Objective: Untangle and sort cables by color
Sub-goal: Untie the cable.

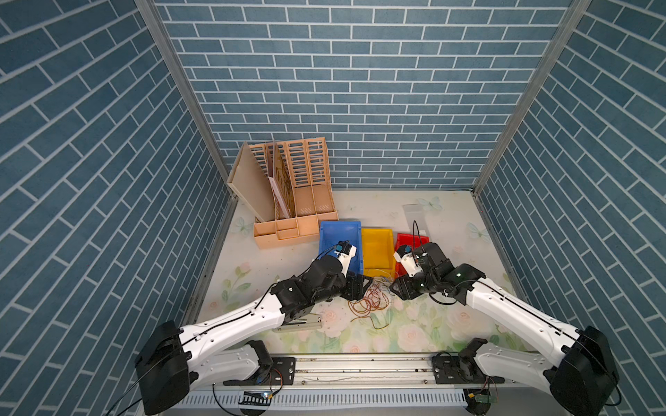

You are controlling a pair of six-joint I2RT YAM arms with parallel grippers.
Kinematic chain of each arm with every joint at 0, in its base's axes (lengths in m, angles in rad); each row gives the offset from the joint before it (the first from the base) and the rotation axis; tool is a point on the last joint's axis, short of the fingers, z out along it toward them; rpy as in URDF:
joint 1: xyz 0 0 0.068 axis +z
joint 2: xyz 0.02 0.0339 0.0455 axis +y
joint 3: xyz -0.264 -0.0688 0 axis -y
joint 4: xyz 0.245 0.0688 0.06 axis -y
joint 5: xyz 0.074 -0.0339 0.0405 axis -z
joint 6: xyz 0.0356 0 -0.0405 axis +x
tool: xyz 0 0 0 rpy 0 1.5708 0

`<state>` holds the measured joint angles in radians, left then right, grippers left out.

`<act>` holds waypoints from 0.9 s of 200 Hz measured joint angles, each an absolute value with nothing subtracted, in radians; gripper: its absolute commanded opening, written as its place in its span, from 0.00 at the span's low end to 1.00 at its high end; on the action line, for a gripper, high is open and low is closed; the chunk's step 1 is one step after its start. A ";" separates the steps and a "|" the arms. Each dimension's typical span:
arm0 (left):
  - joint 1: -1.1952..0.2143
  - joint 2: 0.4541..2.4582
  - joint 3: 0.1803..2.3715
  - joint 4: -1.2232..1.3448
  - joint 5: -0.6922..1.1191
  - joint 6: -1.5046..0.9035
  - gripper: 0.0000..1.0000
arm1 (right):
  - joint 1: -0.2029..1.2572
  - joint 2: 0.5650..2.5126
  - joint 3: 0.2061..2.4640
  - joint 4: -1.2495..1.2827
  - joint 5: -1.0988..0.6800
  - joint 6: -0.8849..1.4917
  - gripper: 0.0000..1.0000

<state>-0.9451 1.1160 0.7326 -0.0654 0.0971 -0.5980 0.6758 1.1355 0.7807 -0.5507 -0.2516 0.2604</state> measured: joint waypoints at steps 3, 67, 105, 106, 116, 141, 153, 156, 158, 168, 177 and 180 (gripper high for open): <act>-0.945 1.114 0.733 -0.067 0.096 -0.598 0.74 | 0.676 1.137 0.781 -0.550 -0.255 0.260 0.59; -0.945 1.073 0.732 -0.077 0.073 -0.590 0.75 | 0.687 1.137 0.775 -0.509 -0.319 0.234 0.56; -0.945 1.077 0.731 -0.077 0.063 -0.583 0.75 | 0.691 1.134 0.771 -0.495 -0.332 0.228 0.56; -0.945 1.077 0.731 -0.077 0.063 -0.583 0.75 | 0.691 1.133 0.770 -0.495 -0.332 0.228 0.56; -0.945 1.079 0.731 -0.077 0.063 -0.583 0.75 | 0.692 1.129 0.767 -0.493 -0.335 0.227 0.56; -0.945 1.079 0.729 -0.077 0.063 -0.583 0.75 | 0.693 1.122 0.746 -0.492 -0.338 0.227 0.56; -0.945 1.079 0.728 -0.077 0.062 -0.583 0.75 | 0.694 1.122 0.733 -0.489 -0.338 0.227 0.56; -0.945 1.079 0.727 -0.077 0.062 -0.583 0.76 | 0.694 1.122 0.731 -0.489 -0.338 0.227 0.56; -0.945 1.079 0.727 -0.077 0.062 -0.583 0.76 | 0.694 1.122 0.729 -0.489 -0.338 0.227 0.56; -0.945 1.079 0.725 -0.076 0.060 -0.583 0.75 | 0.694 1.122 0.722 -0.488 -0.337 0.227 0.56; -0.945 1.079 0.722 -0.077 0.060 -0.583 0.75 | 0.694 1.123 0.719 -0.488 -0.336 0.227 0.56; -0.945 1.079 0.721 -0.076 0.060 -0.583 0.75 | 0.694 1.124 0.719 -0.487 -0.336 0.227 0.56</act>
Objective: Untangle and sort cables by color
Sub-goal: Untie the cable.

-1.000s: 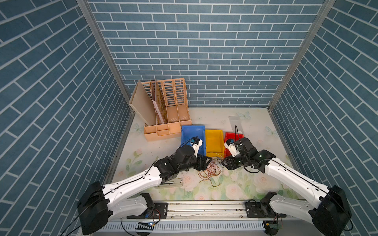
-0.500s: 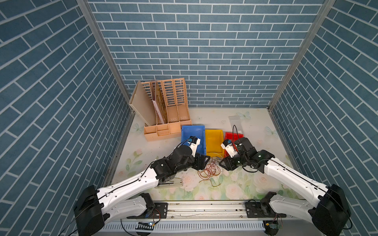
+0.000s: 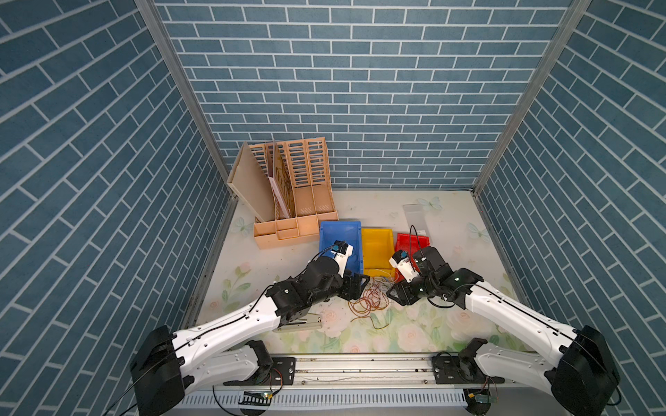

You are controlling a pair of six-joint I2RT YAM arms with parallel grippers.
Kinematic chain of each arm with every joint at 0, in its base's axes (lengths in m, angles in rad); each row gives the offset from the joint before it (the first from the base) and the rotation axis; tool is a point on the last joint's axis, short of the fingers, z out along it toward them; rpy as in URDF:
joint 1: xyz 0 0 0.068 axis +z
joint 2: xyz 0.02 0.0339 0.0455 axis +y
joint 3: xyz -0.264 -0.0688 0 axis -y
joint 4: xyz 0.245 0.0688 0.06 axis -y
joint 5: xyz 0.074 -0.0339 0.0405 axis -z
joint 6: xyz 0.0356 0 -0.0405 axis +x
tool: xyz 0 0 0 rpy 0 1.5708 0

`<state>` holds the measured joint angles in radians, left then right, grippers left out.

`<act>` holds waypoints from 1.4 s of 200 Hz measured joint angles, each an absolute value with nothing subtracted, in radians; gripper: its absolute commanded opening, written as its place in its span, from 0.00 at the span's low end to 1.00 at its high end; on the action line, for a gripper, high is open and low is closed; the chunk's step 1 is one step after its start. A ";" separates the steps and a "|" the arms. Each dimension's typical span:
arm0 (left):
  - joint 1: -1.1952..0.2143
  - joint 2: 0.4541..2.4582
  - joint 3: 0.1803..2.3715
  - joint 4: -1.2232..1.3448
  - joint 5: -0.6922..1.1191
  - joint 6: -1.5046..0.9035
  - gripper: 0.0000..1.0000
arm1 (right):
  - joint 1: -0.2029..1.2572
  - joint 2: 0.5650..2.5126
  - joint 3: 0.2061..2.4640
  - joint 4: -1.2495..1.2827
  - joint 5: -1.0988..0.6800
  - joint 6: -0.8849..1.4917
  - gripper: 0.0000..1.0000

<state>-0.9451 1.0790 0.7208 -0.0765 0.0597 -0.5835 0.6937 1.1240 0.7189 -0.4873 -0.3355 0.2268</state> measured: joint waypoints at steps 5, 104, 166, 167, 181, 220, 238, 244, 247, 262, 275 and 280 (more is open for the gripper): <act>-0.945 1.079 0.720 -0.078 0.060 -0.584 0.75 | 0.694 1.125 0.719 -0.486 -0.334 0.226 0.56; -0.945 1.077 0.711 -0.076 0.059 -0.584 0.76 | 0.696 1.152 0.719 -0.488 -0.285 0.216 0.14; -0.945 1.082 0.707 -0.069 0.064 -0.583 0.77 | 0.704 1.144 0.723 -0.525 -0.215 0.237 0.00; -0.945 1.082 0.707 -0.069 0.064 -0.583 0.77 | 0.705 1.144 0.724 -0.527 -0.215 0.237 0.00; -0.945 1.089 0.707 -0.065 0.068 -0.581 0.77 | 0.712 1.139 0.740 -0.556 -0.205 0.242 0.00; -0.945 1.109 0.716 -0.043 0.079 -0.563 0.77 | 0.730 1.066 0.860 -0.654 -0.186 0.266 0.00; -0.945 1.121 0.737 -0.026 0.086 -0.547 0.77 | 0.732 1.023 0.912 -0.680 -0.187 0.271 0.00; -0.945 1.125 0.746 -0.018 0.089 -0.542 0.77 | 0.732 1.012 0.928 -0.689 -0.187 0.273 0.00; -0.945 1.127 0.749 -0.013 0.091 -0.540 0.77 | 0.732 1.008 0.936 -0.694 -0.188 0.274 0.00; -0.945 1.130 0.762 0.016 0.098 -0.530 0.76 | 0.733 1.002 0.969 -0.717 -0.190 0.276 0.00; -0.945 1.130 0.764 0.046 0.106 -0.524 0.76 | 0.733 1.002 0.991 -0.735 -0.193 0.276 0.00; -0.945 1.130 0.764 0.055 0.110 -0.523 0.76 | 0.733 1.002 1.000 -0.741 -0.194 0.276 0.00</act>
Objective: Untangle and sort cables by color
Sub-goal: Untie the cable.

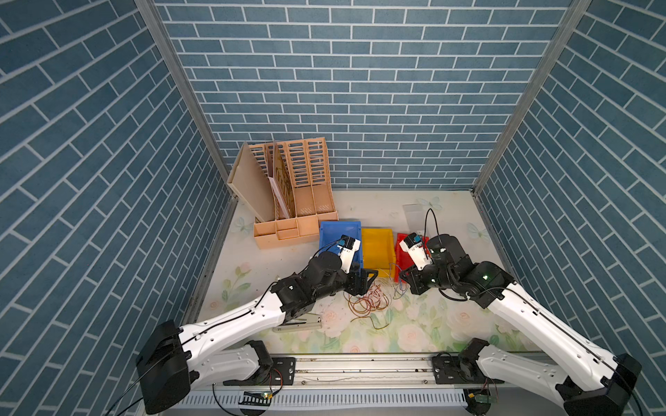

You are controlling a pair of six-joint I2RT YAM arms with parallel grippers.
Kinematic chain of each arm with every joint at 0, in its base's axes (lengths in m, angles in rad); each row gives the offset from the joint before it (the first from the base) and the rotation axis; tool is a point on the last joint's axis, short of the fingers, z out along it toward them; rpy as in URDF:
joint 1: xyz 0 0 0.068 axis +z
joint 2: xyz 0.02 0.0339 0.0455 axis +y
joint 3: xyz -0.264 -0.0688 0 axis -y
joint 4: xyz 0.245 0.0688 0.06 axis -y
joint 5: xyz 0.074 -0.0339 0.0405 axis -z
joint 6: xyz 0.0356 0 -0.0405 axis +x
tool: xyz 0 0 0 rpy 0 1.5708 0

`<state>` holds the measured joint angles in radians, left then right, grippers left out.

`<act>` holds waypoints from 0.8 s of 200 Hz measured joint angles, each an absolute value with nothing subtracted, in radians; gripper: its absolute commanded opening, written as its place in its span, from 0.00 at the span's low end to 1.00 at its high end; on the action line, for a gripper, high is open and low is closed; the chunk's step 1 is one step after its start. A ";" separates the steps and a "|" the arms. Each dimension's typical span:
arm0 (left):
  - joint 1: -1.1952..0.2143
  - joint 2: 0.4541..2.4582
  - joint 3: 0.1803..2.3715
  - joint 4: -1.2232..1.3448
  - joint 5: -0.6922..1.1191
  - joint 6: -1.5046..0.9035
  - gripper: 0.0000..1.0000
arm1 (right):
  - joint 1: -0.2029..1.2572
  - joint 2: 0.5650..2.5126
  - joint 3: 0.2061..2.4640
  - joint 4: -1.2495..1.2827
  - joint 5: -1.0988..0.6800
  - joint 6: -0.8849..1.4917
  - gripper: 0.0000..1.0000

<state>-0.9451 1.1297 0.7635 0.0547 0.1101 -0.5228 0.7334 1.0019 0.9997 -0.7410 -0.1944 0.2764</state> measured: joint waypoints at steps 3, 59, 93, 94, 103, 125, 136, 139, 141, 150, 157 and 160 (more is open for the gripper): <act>-0.945 1.130 0.764 0.059 0.112 -0.522 0.76 | 0.733 1.002 1.005 -0.746 -0.195 0.276 0.00; -0.945 1.121 0.772 0.101 0.126 -0.511 0.77 | 0.735 0.997 1.111 -0.762 -0.214 0.276 0.00; -0.945 1.121 0.830 0.085 0.131 -0.496 0.77 | 0.735 0.989 1.155 -0.761 -0.231 0.276 0.00; -0.945 1.121 0.834 0.083 0.131 -0.495 0.77 | 0.735 0.989 1.157 -0.760 -0.233 0.276 0.00; -0.944 1.121 0.856 0.076 0.131 -0.488 0.76 | 0.735 0.989 1.168 -0.756 -0.242 0.276 0.00; -0.928 1.123 0.917 0.057 0.134 -0.472 0.75 | 0.735 0.989 1.184 -0.752 -0.262 0.276 0.00; -0.915 1.128 0.949 0.043 0.140 -0.463 0.75 | 0.735 0.989 1.188 -0.751 -0.270 0.275 0.00; -0.912 1.130 0.957 0.040 0.141 -0.459 0.75 | 0.735 0.989 1.189 -0.751 -0.273 0.275 0.00; -0.909 1.132 0.964 0.037 0.143 -0.458 0.75 | 0.735 0.989 1.190 -0.751 -0.274 0.275 0.00; -0.900 1.142 0.992 0.025 0.149 -0.449 0.74 | 0.735 0.989 1.192 -0.751 -0.282 0.273 0.00; -0.896 1.154 1.015 0.015 0.154 -0.439 0.74 | 0.735 0.989 1.196 -0.751 -0.287 0.273 0.00; -0.894 1.160 1.023 0.014 0.156 -0.436 0.74 | 0.735 0.989 1.198 -0.751 -0.288 0.273 0.00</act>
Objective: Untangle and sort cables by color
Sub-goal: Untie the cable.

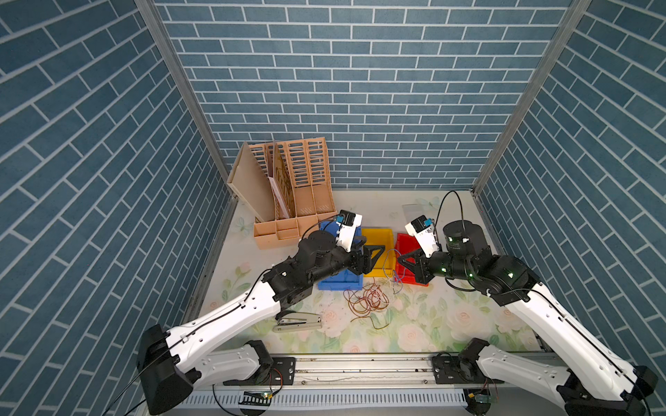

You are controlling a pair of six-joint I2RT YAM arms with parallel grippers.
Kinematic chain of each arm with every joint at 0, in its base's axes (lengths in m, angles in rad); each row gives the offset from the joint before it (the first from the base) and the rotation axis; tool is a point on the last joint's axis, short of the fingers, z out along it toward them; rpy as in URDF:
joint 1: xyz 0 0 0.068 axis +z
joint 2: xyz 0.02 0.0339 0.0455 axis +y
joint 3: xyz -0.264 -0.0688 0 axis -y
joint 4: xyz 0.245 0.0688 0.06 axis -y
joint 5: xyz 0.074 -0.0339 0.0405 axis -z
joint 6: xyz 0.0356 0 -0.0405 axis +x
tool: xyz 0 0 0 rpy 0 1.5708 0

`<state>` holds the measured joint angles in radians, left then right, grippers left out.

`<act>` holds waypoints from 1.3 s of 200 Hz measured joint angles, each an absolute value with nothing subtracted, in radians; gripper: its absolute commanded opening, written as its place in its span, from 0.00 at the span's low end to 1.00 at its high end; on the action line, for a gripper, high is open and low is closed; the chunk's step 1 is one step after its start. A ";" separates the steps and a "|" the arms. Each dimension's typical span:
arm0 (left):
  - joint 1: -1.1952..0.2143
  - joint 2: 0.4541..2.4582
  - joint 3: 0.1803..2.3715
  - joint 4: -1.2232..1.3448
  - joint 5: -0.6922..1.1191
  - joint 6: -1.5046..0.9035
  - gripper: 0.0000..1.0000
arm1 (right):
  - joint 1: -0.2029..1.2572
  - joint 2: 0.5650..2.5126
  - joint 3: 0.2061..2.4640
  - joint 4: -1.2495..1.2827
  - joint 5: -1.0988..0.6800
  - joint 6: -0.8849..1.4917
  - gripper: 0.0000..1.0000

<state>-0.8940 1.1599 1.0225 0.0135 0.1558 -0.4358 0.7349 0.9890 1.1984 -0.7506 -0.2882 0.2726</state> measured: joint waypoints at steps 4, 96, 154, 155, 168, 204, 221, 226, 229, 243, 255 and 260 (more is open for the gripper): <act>-0.893 1.168 1.035 0.008 0.160 -0.431 0.74 | 0.735 0.989 1.201 -0.751 -0.290 0.273 0.00; -0.892 1.240 0.995 0.099 0.234 -0.358 0.74 | 0.735 1.006 1.383 -0.670 -0.308 0.324 0.00; -0.894 1.246 0.977 0.141 0.232 -0.354 0.74 | 0.735 1.040 1.474 -0.611 -0.330 0.363 0.00; -0.894 1.246 0.977 0.142 0.232 -0.354 0.74 | 0.735 1.042 1.477 -0.609 -0.330 0.364 0.00; -0.894 1.244 0.966 0.142 0.228 -0.354 0.74 | 0.735 1.046 1.499 -0.591 -0.330 0.371 0.00; -0.894 1.184 0.904 0.139 0.210 -0.371 0.76 | 0.735 1.066 1.538 -0.529 -0.336 0.385 0.00; -0.894 1.119 0.862 0.143 0.207 -0.391 0.77 | 0.735 1.087 1.539 -0.500 -0.344 0.389 0.00; -0.894 1.099 0.852 0.145 0.207 -0.397 0.77 | 0.735 1.094 1.538 -0.493 -0.346 0.390 0.00; -0.894 1.088 0.846 0.146 0.207 -0.400 0.77 | 0.735 1.099 1.537 -0.487 -0.348 0.390 0.00; -0.894 1.036 0.829 0.141 0.204 -0.415 0.77 | 0.735 1.119 1.524 -0.460 -0.356 0.397 0.00; -0.894 0.997 0.825 0.125 0.195 -0.426 0.78 | 0.735 1.134 1.507 -0.439 -0.363 0.398 0.00; -0.894 0.981 0.823 0.115 0.187 -0.431 0.78 | 0.735 1.141 1.499 -0.429 -0.365 0.401 0.00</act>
<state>-0.8936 0.9813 0.8227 0.1150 0.1871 -0.4313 0.7349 1.1408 1.4990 -0.4290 -0.3653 0.4011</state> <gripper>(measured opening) 0.772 0.038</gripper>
